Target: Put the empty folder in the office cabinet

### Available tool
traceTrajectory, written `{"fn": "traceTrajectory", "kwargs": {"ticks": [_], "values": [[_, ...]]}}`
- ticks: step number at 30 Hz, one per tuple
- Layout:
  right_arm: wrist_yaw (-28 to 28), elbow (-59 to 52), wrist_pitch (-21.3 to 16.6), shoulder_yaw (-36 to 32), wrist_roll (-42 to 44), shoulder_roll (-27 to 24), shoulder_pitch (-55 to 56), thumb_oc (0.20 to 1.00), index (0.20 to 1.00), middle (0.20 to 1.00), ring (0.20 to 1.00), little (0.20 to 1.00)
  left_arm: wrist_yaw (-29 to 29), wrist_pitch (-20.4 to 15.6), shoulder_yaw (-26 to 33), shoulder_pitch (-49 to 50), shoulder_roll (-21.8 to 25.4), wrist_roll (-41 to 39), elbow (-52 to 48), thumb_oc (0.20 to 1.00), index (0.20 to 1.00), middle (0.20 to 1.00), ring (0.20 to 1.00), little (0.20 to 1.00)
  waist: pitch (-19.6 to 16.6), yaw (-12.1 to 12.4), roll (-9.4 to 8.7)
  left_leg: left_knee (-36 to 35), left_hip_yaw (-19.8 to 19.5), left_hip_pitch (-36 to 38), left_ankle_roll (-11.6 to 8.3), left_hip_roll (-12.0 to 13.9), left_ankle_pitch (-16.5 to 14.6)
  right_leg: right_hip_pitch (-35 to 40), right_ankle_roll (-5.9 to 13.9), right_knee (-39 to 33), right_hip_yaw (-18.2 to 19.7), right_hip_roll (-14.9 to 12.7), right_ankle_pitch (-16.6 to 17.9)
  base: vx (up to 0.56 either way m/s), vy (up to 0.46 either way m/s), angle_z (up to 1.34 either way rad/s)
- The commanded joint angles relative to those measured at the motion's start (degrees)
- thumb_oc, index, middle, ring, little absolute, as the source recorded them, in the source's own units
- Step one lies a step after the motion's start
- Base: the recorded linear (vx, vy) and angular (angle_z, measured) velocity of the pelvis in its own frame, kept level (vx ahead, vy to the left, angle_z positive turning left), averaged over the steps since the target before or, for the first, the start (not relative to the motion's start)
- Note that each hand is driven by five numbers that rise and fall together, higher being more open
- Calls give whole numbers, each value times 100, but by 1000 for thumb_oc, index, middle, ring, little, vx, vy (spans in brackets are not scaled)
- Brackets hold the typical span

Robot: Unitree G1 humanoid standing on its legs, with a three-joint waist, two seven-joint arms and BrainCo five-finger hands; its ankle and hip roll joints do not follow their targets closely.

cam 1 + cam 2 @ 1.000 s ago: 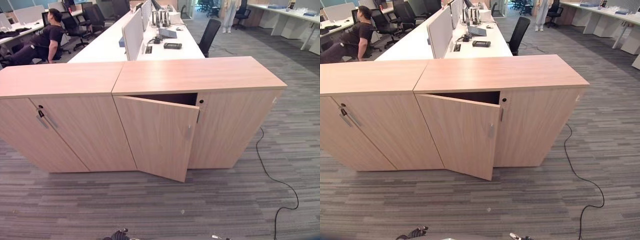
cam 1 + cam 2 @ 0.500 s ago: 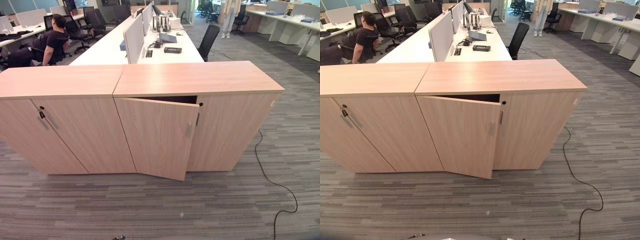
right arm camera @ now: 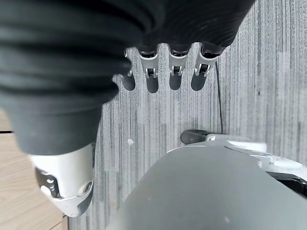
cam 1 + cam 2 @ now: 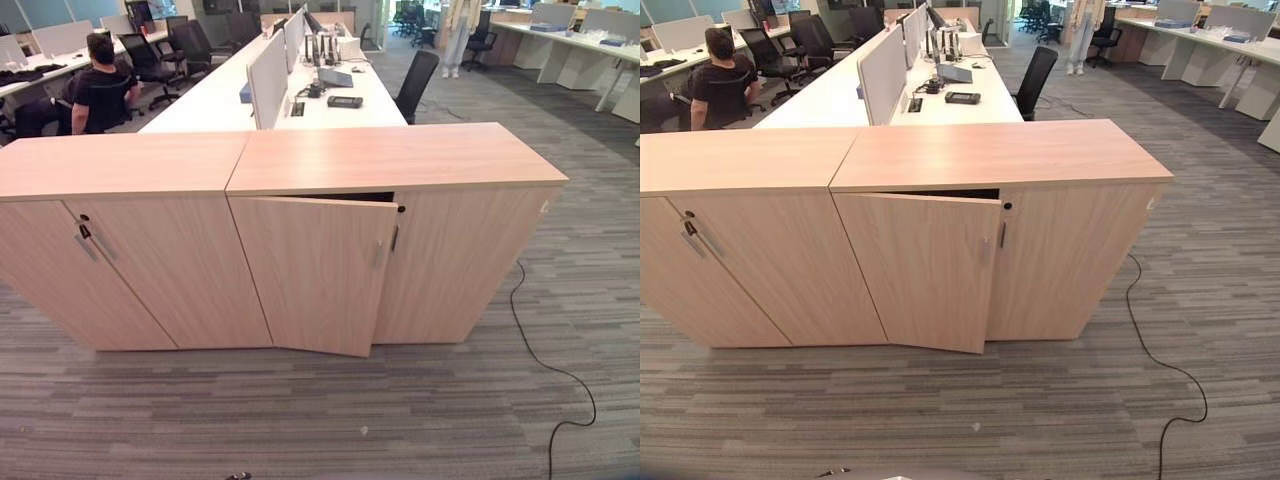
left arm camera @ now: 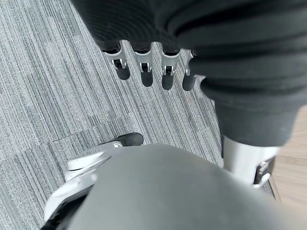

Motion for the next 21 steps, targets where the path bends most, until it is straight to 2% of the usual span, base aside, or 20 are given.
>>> {"fn": "traceTrajectory", "kwargs": {"ticks": [1,21], "values": [[22,123,-54,62,-162,52,-177,1000,1000,1000,1000,1000,-61,-36,15,-249,-223,30,461,1000,1000,1000,1000,1000,-121,73,-136,19,-255,66,166,-430,-623,-219,438,40,201,95,-118,0,0,0],[88,160,-49,-23,-207,-45,-59,1000,1000,1000,1000,1000,-154,-9,84,-226,-238,-55,488,1000,1000,1000,1000,1000,-149,47,-137,19,-265,81,168,-419,-647,-215,458,36,208,74,-118,0,0,0]]}}
